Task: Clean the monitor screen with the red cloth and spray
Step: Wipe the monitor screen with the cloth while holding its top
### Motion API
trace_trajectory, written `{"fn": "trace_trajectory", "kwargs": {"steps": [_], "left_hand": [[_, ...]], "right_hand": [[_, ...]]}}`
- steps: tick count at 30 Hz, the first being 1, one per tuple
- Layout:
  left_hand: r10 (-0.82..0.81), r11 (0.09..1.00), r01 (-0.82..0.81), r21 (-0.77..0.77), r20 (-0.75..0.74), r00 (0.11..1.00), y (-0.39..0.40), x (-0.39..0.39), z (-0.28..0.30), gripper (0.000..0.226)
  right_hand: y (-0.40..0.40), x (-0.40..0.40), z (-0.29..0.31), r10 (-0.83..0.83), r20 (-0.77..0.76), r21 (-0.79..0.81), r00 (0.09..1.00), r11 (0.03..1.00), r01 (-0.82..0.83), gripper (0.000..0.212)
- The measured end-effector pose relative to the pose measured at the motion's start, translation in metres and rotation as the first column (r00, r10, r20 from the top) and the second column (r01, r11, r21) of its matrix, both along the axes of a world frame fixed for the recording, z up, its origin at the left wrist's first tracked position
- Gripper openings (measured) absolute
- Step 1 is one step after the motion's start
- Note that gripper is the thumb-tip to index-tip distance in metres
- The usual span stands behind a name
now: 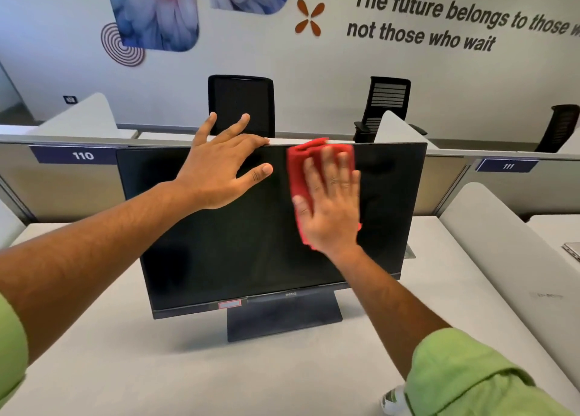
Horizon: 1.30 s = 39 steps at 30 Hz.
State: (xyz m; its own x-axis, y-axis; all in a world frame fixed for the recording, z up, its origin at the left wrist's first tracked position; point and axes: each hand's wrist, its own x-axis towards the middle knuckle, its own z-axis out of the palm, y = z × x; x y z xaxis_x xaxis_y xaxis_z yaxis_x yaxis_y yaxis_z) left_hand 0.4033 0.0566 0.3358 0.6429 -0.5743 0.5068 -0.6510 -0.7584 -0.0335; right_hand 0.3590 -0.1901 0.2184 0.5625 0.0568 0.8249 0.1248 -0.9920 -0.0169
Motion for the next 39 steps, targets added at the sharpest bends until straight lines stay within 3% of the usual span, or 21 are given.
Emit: {"fn": "trace_trajectory", "kwargs": {"steps": [2, 4, 8, 12, 16, 19, 22, 24, 27, 31, 33, 39], "left_hand": [[0.003, 1.0, -0.003, -0.003, -0.013, 1.0, 0.0, 0.001, 0.0, 0.073], [0.004, 1.0, -0.004, -0.003, -0.019, 1.0, -0.001, 0.001, 0.001, 0.072], [0.001, 1.0, -0.001, -0.011, -0.012, 1.0, -0.002, 0.002, 0.0, 0.071], [0.007, 1.0, -0.007, -0.006, -0.018, 1.0, 0.0, 0.004, -0.002, 0.068], [0.01, 1.0, -0.01, -0.007, -0.028, 1.0, -0.001, 0.004, -0.001, 0.069], [-0.015, 1.0, 0.014, -0.028, -0.04, 0.999, 0.004, 0.003, -0.002, 0.071], [-0.027, 0.999, 0.026, -0.035, -0.038, 0.999, 0.003, 0.003, 0.001, 0.072], [-0.043, 0.998, 0.041, -0.04, -0.049, 0.998, 0.001, 0.004, 0.002, 0.071], [-0.037, 0.998, 0.035, -0.045, -0.044, 0.998, 0.004, 0.005, 0.0, 0.068], [-0.032, 0.999, 0.03, -0.034, -0.04, 0.999, 0.004, 0.006, 0.0, 0.066], [-0.027, 0.999, 0.026, -0.027, -0.039, 0.999, 0.001, 0.006, 0.001, 0.066], [-0.019, 0.999, 0.016, -0.047, -0.055, 0.998, 0.01, 0.007, -0.004, 0.069]], "right_hand": [[-0.033, 0.002, 0.011, -0.175, -0.003, 0.2, 0.985, 0.965, 0.172, 0.07], [-0.066, 0.0, 0.019, -0.289, -0.053, 0.403, 0.956, 0.869, 0.285, 0.07], [-0.083, 0.0, 0.026, -0.332, -0.103, 0.6, 0.937, 0.731, 0.325, 0.072], [-0.024, 0.003, 0.013, -0.275, 0.021, 0.48, 0.961, 0.846, 0.232, 0.066], [0.056, -0.006, -0.021, -0.019, 0.014, 0.196, 1.0, 0.981, 0.016, 0.069], [0.084, -0.018, -0.051, 0.176, -0.069, -0.02, 0.982, 0.984, -0.178, 0.069], [0.069, -0.023, -0.061, 0.231, -0.101, -0.152, 0.968, 0.958, -0.244, 0.065], [0.045, -0.024, -0.06, 0.159, -0.071, -0.096, 0.985, 0.982, -0.165, 0.064], [-0.008, -0.024, -0.05, -0.056, -0.008, 0.13, 0.998, 0.99, 0.056, 0.064], [-0.078, -0.02, -0.018, -0.316, -0.038, 0.481, 0.948, 0.826, 0.295, 0.064], [-0.095, -0.014, 0.004, -0.341, -0.059, 0.556, 0.938, 0.77, 0.314, 0.064], [-0.091, 0.002, 0.031, -0.304, -0.006, 0.578, 0.953, 0.776, 0.251, 0.067]]}}
